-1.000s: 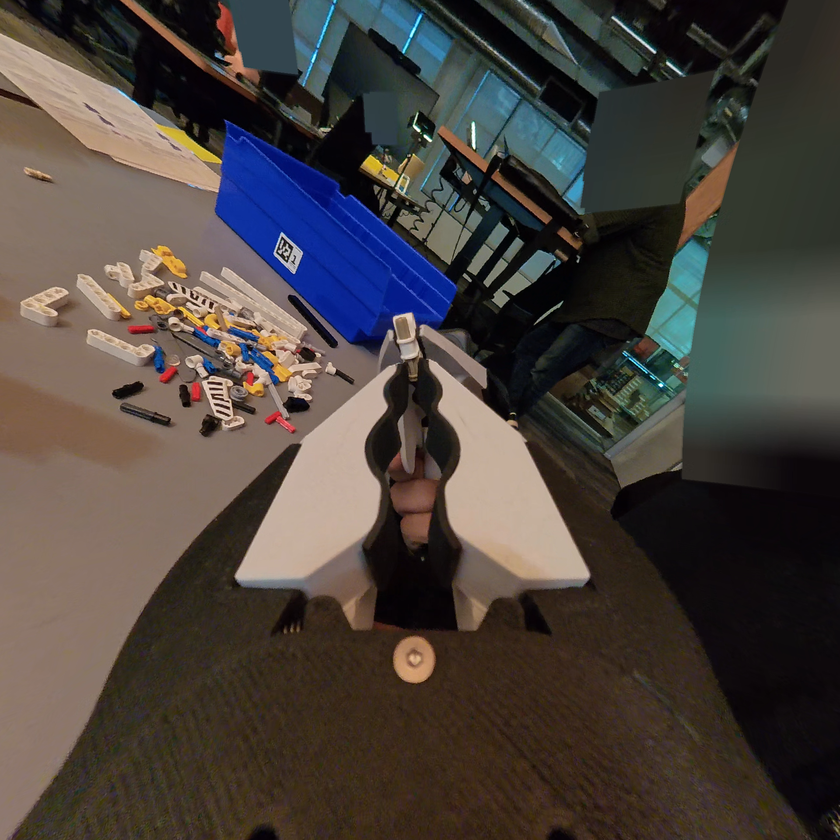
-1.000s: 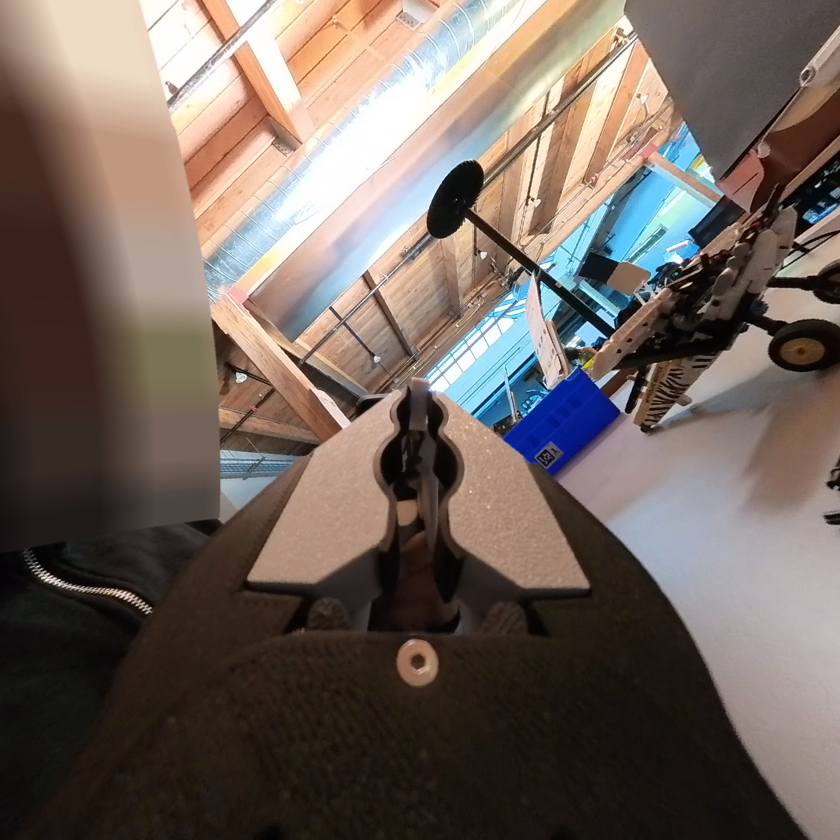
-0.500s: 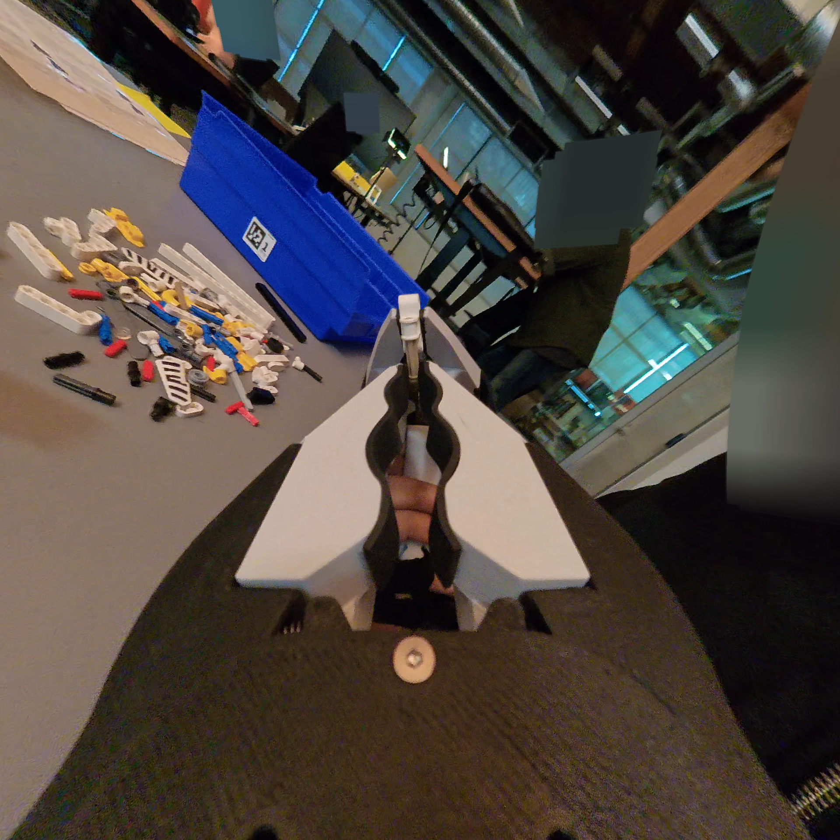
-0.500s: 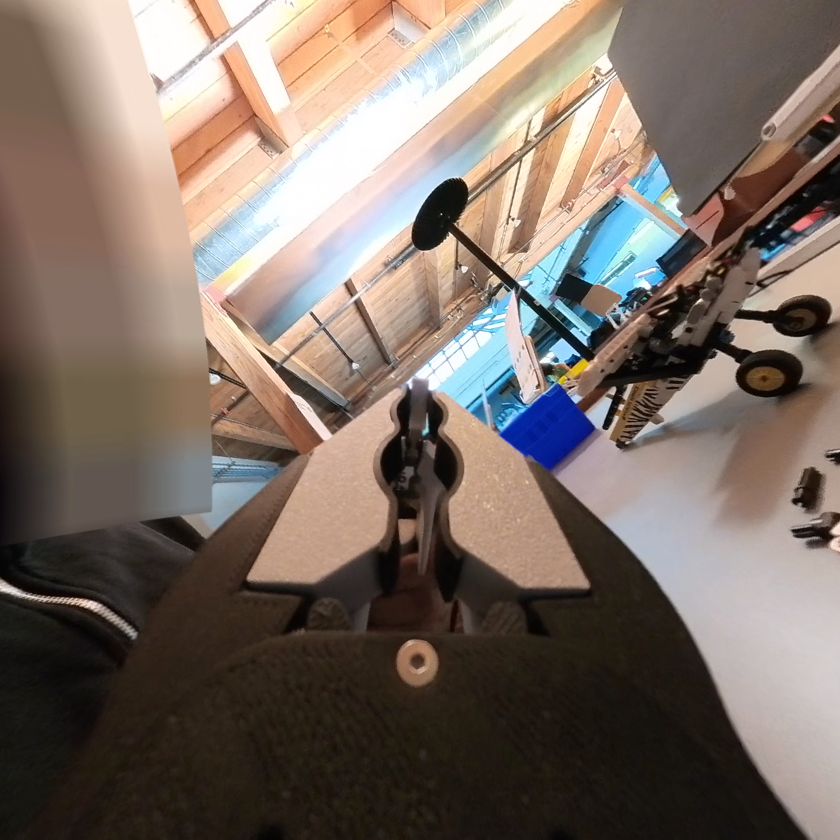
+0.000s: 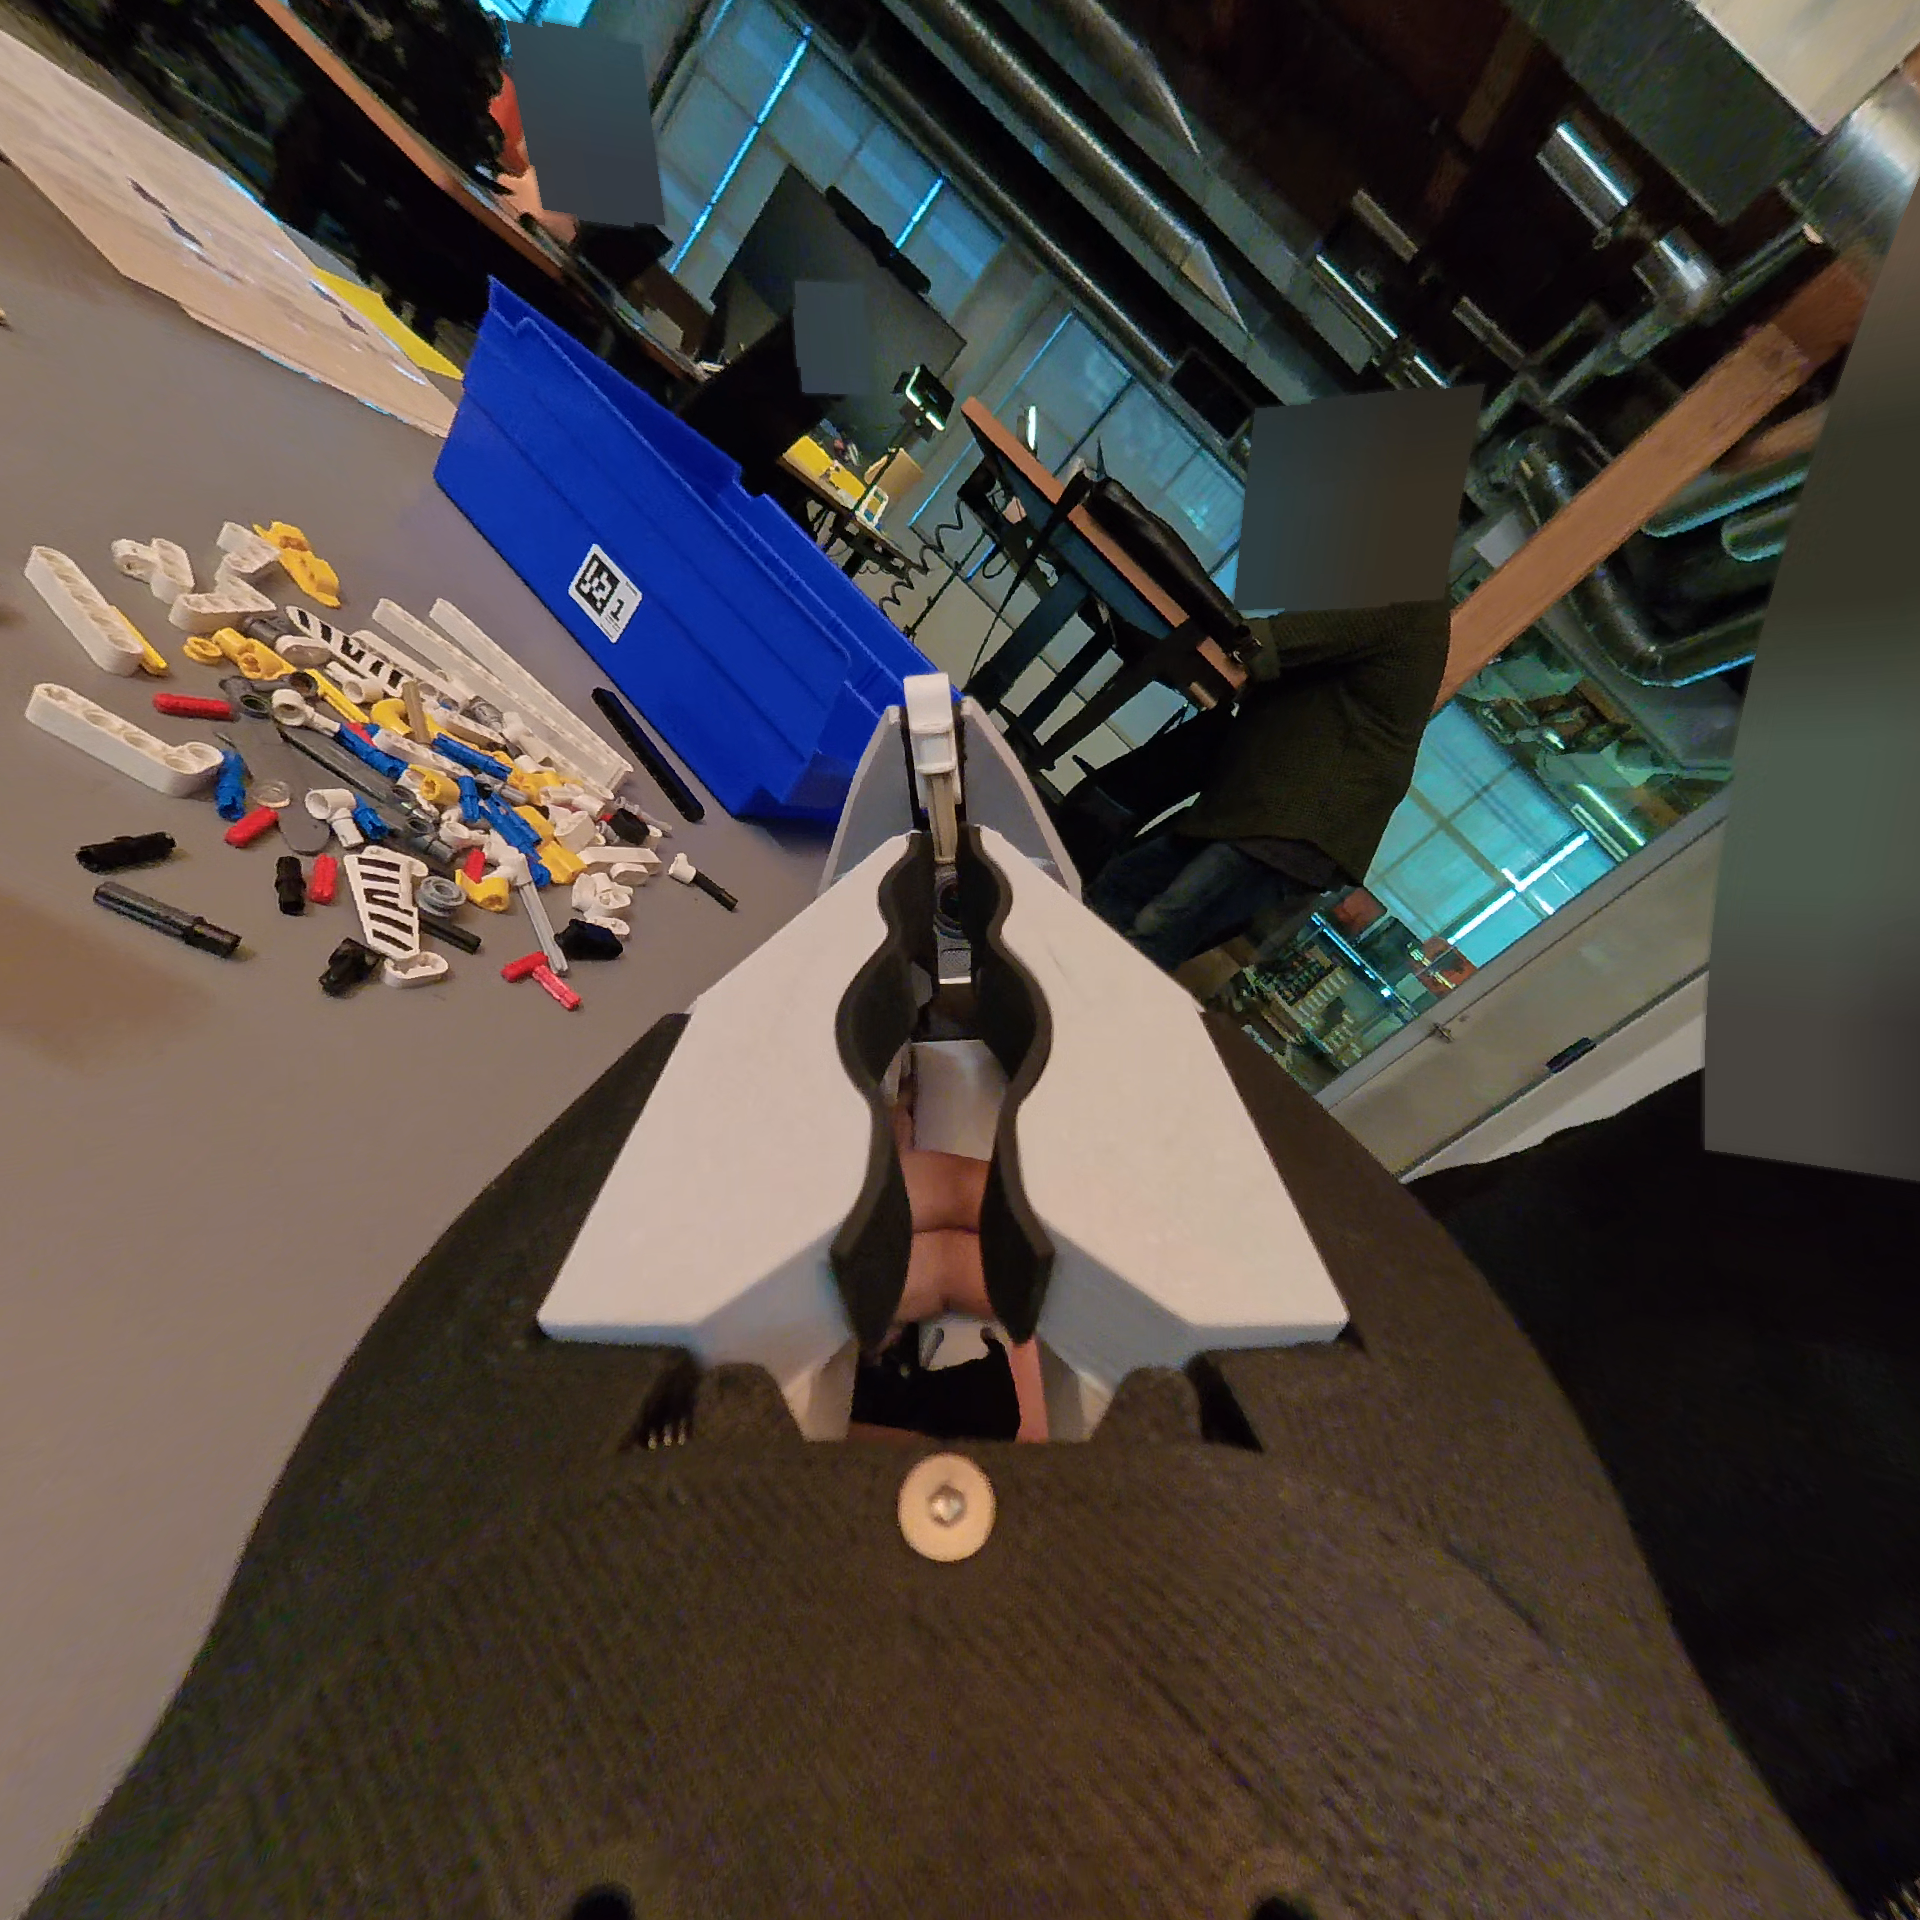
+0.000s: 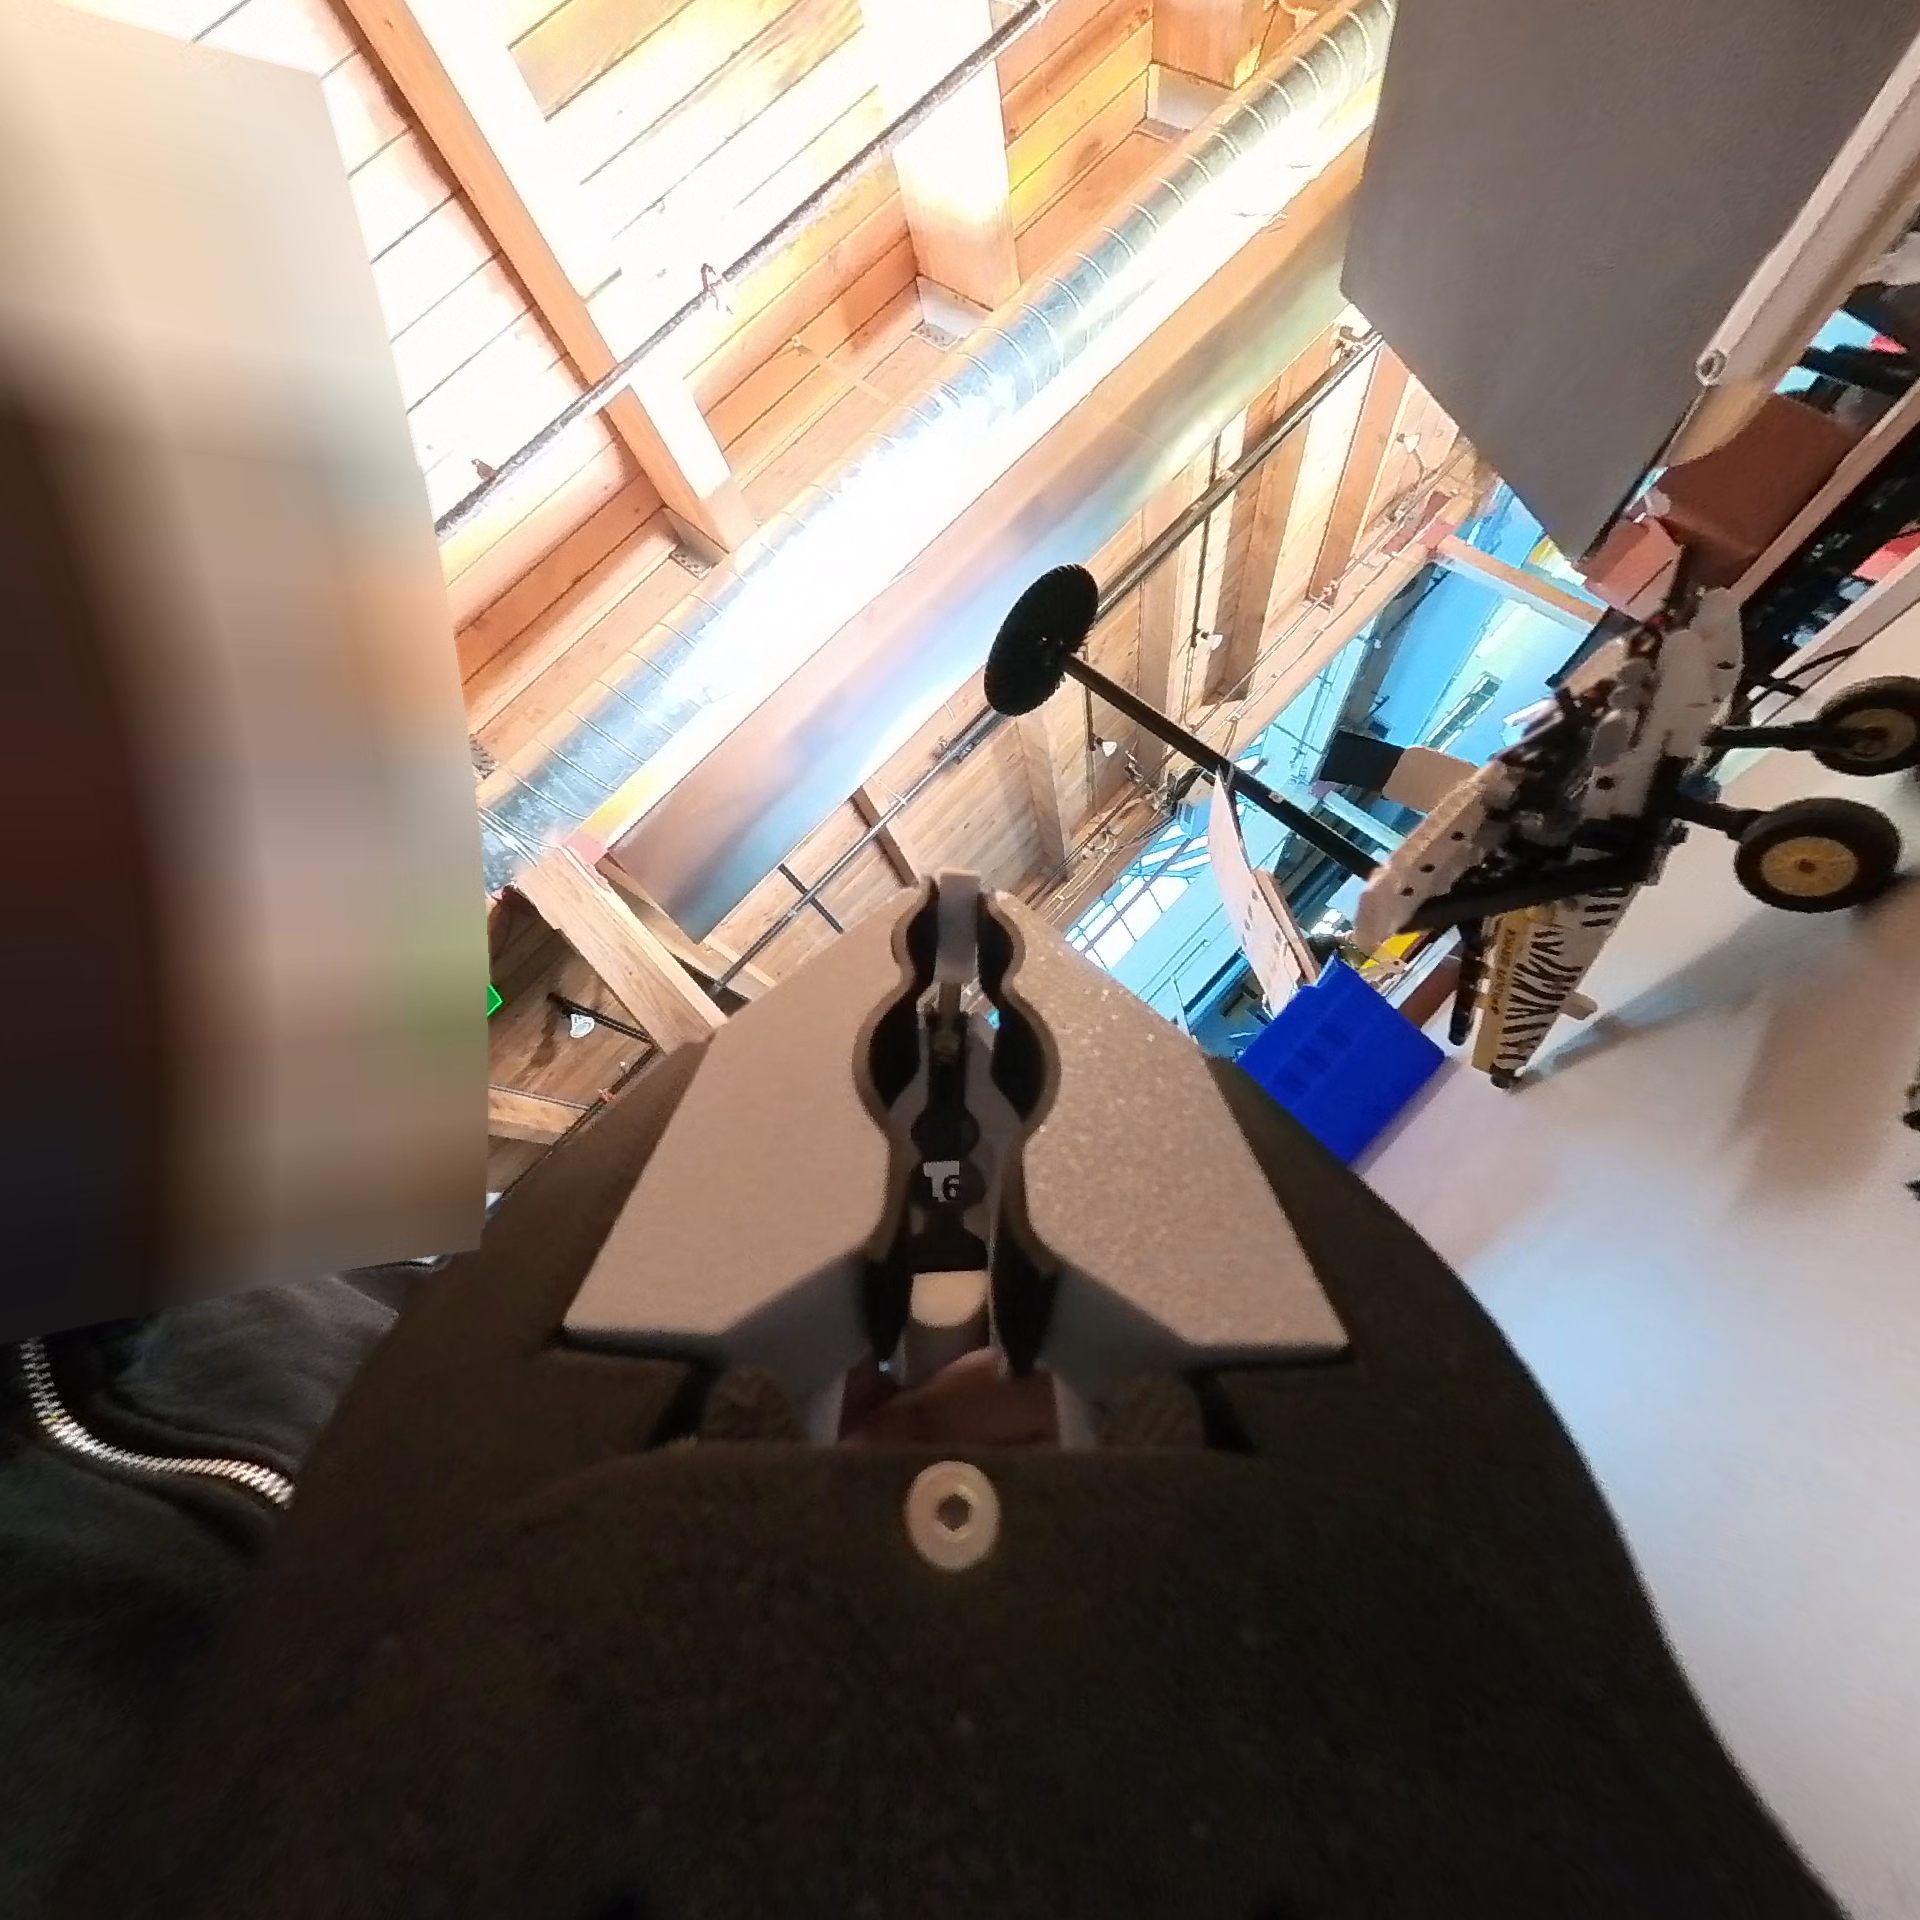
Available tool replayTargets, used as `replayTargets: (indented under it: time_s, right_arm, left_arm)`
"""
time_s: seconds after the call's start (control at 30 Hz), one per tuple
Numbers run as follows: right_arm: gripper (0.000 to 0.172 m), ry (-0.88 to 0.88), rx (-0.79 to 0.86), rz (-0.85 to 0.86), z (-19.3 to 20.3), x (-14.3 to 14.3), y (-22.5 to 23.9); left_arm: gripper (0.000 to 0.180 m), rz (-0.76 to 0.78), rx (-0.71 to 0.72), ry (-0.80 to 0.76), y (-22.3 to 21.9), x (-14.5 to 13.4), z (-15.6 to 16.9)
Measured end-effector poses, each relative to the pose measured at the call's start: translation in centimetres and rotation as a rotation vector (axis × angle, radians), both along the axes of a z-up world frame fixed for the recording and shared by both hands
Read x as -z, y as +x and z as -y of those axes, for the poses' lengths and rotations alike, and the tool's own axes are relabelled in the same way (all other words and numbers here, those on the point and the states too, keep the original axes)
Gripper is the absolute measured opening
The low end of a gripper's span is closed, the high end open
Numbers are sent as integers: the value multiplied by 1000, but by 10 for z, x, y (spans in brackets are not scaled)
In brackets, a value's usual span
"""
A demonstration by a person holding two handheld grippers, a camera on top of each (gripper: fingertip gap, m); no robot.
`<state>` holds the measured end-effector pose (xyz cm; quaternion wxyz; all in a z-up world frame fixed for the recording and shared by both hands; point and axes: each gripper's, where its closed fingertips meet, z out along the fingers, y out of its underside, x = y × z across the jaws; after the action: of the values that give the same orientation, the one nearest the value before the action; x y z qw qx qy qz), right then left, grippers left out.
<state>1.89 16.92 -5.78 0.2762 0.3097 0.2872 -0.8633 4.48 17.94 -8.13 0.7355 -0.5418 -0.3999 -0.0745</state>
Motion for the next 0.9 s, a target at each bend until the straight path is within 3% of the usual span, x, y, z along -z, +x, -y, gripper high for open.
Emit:
replayTargets:
  time_s: [0.43, 0.6, 0.67, 0.8, 0.9]
  right_arm:
    - [4, 16, 24, -8, -6, 0, -6]
    - [6, 87, -173, -25, 12, 3, -4]
    - [21, 158, -231, -58, 18, 6, 1]
    - [30, 240, -215, -95, 22, 8, 4]
    - [25, 230, -236, -92, 23, 9, 4]
  left_arm:
    - [9, 3, -9, -3, -4, 0, -8]
    - [7, -6, -3, -3, -7, 0, 9]
    - [6, -3, -3, -4, -9, 1, 18]
    - [6, -8, 38, -19, -4, -2, 24]
    - [6, -16, 71, -52, 1, -1, 20]
